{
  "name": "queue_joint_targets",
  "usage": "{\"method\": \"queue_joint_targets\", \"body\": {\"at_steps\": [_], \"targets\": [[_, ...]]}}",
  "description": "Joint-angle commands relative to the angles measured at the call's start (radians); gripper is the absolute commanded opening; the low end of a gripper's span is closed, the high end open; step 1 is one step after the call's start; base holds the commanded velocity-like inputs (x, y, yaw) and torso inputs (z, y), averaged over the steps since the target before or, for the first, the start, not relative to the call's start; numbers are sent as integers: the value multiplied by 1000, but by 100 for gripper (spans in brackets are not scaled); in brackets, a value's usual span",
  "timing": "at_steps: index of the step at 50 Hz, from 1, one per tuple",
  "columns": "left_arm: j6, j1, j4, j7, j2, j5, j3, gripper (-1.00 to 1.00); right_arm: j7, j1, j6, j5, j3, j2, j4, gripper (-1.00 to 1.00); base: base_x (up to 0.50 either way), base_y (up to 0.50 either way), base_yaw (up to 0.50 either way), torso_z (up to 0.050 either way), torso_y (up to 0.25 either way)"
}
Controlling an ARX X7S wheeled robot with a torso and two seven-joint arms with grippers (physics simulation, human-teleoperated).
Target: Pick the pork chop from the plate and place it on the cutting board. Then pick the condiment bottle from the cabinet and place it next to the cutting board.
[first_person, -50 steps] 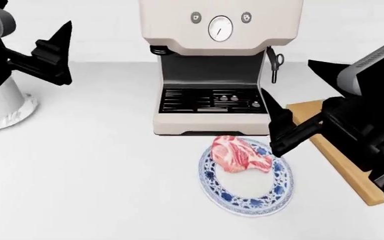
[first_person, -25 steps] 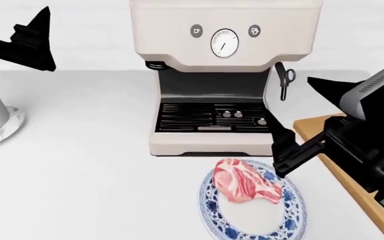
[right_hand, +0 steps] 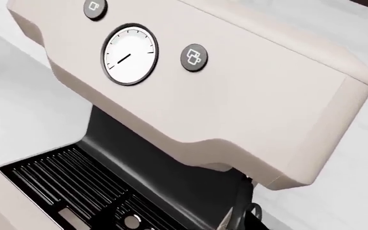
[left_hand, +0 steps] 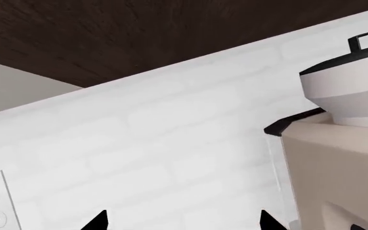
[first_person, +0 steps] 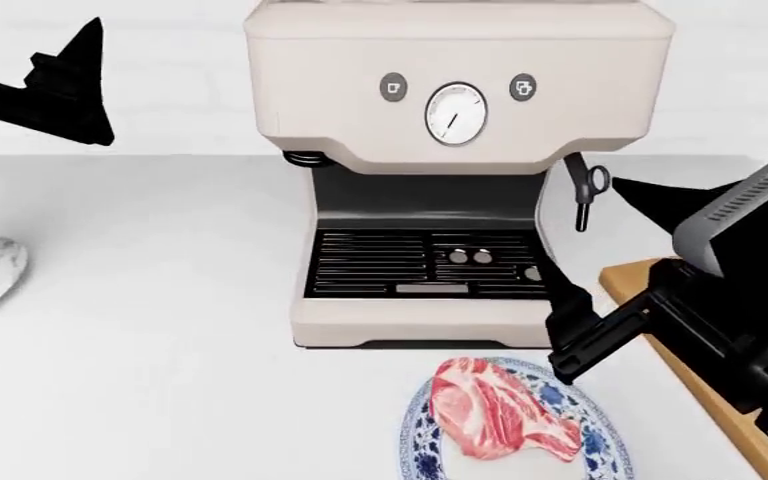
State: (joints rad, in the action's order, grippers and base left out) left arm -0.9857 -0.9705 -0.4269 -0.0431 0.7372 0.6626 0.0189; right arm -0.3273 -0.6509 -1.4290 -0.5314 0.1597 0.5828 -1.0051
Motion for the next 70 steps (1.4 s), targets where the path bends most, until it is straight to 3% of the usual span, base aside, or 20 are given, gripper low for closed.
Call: {"method": "queue_joint_targets", "body": {"at_steps": [1,26,51,56,64,70], "targets": [[4,6,0,0,0,1,-1,100,13,8,33,-31,-17,7,23,100,0,0,0,0,0],[6,13,-5,4,2,5,-2,100,11,2,-115,-241,143,32,-27,100,0,0,0,0,0],[24,31,9,0,5,-2,-11,100,-11,-41,-90,-388,-56,225,76,100,0,0,0,0,0],[24,28,15,1,4,-4,-16,100,44,-95,-137,-504,-83,256,120,100,0,0,0,0,0],[33,30,28,-2,2,-12,-27,100,299,-219,-130,-866,-186,354,246,100,0,0,0,0,0],[36,30,36,-4,1,-15,-32,100,349,-252,-105,-999,-210,405,267,100,0,0,0,0,0]]}}
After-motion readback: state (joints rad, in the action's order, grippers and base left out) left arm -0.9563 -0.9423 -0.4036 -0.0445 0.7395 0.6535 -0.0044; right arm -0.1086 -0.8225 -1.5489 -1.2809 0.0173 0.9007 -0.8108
